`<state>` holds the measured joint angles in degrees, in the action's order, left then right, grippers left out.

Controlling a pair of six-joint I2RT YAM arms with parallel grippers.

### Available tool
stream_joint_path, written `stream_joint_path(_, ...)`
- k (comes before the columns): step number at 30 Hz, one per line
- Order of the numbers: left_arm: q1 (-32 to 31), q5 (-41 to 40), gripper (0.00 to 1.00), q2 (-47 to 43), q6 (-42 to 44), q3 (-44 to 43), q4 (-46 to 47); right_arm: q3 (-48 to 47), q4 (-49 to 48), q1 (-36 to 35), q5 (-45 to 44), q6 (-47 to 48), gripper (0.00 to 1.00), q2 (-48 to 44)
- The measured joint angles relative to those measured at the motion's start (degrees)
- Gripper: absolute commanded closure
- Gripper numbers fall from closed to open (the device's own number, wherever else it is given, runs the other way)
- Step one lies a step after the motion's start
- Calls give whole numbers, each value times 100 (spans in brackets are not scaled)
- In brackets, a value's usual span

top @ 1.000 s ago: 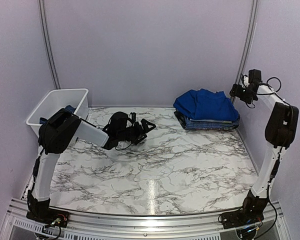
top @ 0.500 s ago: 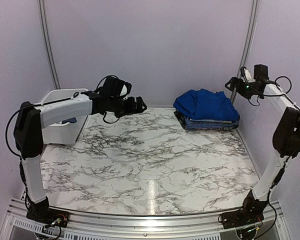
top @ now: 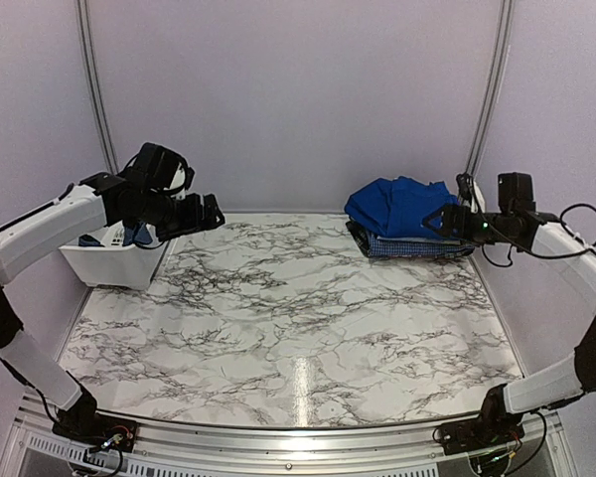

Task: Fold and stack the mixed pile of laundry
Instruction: Reset both arms

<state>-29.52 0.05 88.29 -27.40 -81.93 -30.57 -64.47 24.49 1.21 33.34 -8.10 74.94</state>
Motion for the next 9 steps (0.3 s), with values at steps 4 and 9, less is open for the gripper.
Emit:
stream_joint_path(4,-35,-63,1,-350,-181,914,-142,1104,57,-2,79,15,1,-758)
stream_joint_path(9,-33,-162,1,-789,-385,1969,-138,1967,98,-2,160,24,2,-1519)
